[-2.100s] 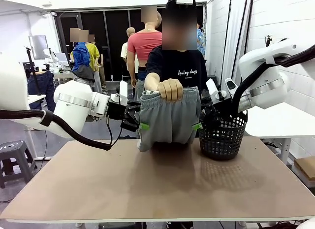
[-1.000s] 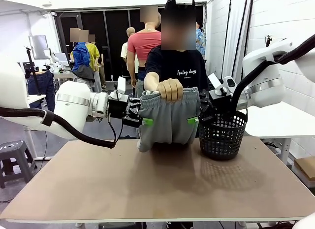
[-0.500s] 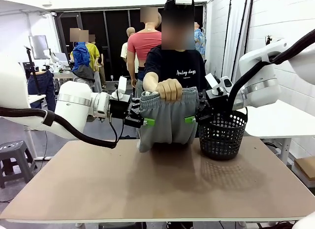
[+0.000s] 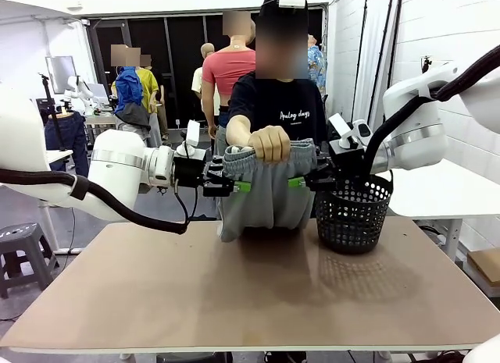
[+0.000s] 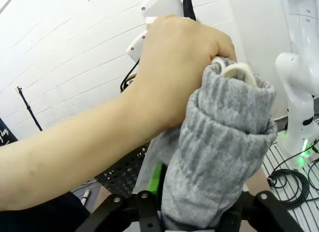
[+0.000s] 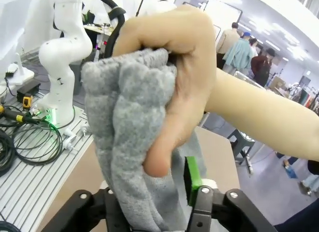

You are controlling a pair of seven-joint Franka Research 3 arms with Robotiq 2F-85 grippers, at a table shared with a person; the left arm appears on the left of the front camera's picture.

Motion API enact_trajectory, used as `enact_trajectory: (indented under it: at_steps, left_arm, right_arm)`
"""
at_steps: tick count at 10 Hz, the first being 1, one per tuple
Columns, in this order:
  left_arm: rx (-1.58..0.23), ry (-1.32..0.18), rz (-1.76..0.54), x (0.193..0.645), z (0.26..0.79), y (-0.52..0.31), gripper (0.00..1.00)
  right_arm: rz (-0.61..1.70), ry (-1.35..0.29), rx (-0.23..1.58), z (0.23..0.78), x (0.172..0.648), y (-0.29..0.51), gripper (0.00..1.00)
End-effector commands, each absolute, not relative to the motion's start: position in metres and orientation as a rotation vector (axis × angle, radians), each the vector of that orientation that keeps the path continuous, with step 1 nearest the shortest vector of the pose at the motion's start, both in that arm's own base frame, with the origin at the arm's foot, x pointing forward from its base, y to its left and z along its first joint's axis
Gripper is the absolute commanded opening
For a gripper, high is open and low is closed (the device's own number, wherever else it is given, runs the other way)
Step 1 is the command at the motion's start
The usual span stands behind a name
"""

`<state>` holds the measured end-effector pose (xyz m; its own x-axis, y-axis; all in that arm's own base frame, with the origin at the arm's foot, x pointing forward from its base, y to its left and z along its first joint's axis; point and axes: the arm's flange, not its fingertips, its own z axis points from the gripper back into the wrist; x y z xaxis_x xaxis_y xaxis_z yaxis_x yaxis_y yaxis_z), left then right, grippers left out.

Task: Fold the training pants.
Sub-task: Grab both ends of the Training pants handed by a person.

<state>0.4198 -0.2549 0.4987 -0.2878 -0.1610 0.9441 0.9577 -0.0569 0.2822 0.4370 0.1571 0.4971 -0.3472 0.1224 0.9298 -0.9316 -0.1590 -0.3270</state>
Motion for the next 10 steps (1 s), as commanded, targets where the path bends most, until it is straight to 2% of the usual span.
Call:
enact_trajectory:
  at_steps: [1,3,8,9,10]
  left_arm:
    - [-0.998,-1.299,-1.481,0.4220,0.5015,-0.2570,0.00]
    - [-1.029,-1.296,-1.452,0.4224,0.5019,-0.2573,0.00]
    - [-1.075,-1.259,-1.487,0.4251,0.4998,-0.2579,0.00]
    - [-1.104,-1.219,-1.494,0.4282,0.4974,-0.2548,0.00]
    - [-1.035,-1.262,-1.472,0.4206,0.4956,-0.2561,0.00]
  right_arm:
    - [1.608,-1.293,1.075,0.5011,0.4363,0.1572,0.00]
    - [1.601,-1.286,1.122,0.5009,0.4348,0.1564,0.00]
    - [1.590,-1.255,1.117,0.4990,0.4349,0.1578,0.00]
    - [1.615,-1.209,1.095,0.5024,0.4393,0.1621,0.00]
    - [1.624,-1.262,1.091,0.4955,0.4335,0.1551,0.00]
